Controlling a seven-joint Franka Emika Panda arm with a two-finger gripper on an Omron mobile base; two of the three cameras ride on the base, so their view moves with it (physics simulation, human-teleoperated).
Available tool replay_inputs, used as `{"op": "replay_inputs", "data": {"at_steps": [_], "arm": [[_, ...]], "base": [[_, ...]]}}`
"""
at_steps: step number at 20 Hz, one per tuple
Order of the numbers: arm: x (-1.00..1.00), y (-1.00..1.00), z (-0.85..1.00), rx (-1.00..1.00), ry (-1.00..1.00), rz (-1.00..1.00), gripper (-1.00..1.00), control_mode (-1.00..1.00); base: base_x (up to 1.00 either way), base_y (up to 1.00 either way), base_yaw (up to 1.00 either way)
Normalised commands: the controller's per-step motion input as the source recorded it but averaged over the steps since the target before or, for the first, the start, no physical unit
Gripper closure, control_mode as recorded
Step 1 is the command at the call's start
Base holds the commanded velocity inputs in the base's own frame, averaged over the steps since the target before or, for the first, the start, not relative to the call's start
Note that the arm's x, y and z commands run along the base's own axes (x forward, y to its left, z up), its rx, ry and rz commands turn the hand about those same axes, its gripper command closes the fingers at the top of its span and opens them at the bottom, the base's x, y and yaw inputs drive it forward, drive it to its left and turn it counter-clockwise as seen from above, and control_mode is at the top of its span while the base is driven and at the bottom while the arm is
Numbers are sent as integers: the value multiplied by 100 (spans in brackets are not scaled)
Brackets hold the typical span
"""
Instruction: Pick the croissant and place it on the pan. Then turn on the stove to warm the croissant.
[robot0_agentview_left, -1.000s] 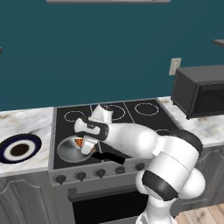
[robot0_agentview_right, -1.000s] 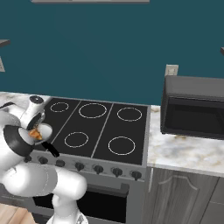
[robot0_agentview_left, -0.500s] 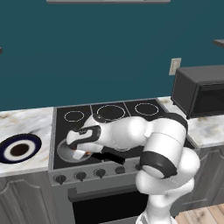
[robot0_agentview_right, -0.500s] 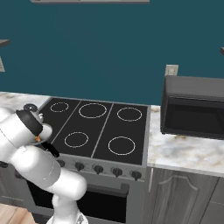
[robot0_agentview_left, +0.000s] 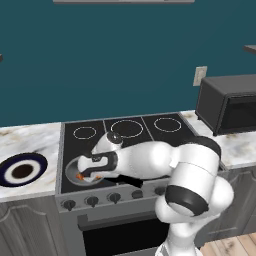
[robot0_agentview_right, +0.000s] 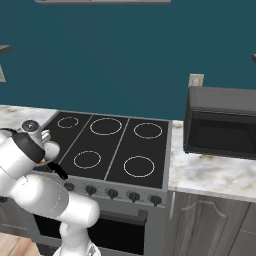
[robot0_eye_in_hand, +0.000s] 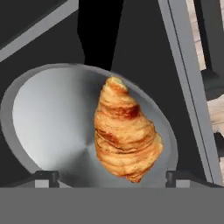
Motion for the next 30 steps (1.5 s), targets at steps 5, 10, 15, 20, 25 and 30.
{"op": "replay_inputs", "data": {"at_steps": [5,10,15,20,25,30], "arm": [[-54,-11,39,1,-12,-6,-100,-100],[-74,-7,43,0,-12,-1,-100,-100],[-54,0,62,0,-12,0,-100,-100],[-49,0,80,-2,-12,0,-100,-100],[-55,7,80,-9,-11,0,-100,-100],[-55,34,86,-22,-4,0,-100,-100]], "base": [[0,0,0],[0,0,0],[0,0,0],[0,0,0],[0,0,0],[0,0,0]]}}
